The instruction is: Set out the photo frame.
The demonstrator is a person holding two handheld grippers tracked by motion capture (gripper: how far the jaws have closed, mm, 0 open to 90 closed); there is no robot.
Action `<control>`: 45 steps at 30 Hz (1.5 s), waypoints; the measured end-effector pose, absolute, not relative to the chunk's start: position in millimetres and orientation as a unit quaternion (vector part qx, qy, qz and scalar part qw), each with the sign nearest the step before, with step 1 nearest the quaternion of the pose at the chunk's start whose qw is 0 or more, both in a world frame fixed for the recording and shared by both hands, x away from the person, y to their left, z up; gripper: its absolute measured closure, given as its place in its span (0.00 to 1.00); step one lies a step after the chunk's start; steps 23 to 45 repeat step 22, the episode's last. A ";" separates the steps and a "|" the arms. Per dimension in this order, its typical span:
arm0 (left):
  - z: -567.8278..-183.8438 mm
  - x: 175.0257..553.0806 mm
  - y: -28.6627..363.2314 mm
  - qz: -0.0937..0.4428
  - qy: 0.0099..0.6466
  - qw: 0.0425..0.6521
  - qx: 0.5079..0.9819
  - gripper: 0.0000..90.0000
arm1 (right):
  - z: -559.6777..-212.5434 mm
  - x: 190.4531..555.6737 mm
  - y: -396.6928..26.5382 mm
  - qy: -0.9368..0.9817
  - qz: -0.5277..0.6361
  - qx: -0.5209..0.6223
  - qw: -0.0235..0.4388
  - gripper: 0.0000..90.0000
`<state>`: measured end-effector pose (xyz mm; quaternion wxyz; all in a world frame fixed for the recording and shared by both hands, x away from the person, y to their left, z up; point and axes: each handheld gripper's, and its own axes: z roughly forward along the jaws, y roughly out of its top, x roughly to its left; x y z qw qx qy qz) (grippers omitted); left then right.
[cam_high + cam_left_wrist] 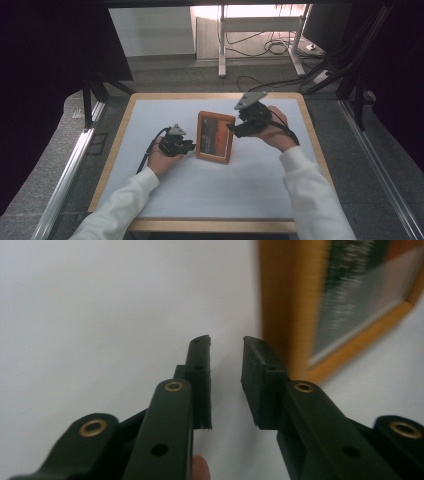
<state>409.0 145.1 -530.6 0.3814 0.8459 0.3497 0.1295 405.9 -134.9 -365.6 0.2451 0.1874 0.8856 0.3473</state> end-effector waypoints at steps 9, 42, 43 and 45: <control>-532.8 395.6 145.4 0.120 0.336 0.373 0.856 0.86 | -406.6 363.6 -203.0 0.865 0.347 0.254 0.260 0.28; -520.3 363.6 169.8 0.134 0.363 0.382 0.839 0.52 | -468.2 358.3 -241.0 0.849 0.365 0.312 0.222 0.27; -520.3 363.6 169.8 0.134 0.363 0.382 0.839 0.52 | -468.2 358.3 -241.0 0.849 0.365 0.312 0.222 0.27; -520.3 363.6 169.8 0.134 0.363 0.382 0.839 0.52 | -468.2 358.3 -241.0 0.849 0.365 0.312 0.222 0.27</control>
